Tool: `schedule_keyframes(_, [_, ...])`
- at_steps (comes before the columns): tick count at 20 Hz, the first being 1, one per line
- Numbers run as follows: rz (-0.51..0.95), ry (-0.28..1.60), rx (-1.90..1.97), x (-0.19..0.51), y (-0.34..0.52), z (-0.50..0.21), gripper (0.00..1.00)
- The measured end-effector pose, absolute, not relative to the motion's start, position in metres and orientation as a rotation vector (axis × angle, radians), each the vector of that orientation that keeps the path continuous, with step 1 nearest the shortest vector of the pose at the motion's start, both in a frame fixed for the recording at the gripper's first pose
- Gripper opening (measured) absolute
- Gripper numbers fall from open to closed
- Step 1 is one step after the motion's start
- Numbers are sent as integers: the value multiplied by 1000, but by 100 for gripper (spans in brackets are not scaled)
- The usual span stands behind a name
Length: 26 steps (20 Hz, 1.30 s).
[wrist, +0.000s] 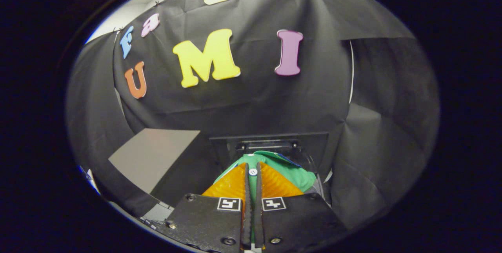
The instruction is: Put the clothes into the washing machine and then close the washing machine lid.
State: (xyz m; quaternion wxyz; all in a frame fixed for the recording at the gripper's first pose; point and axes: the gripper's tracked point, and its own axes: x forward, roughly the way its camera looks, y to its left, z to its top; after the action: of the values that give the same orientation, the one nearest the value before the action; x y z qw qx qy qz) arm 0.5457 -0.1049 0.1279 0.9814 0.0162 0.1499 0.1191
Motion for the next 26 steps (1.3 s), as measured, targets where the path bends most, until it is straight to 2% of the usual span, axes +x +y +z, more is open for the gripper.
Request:
schedule_keyframes(16, [237,662,-53,642,-74,-81,7])
schedule_keyframes(26, [89,897,16,660,-80,-186,7])
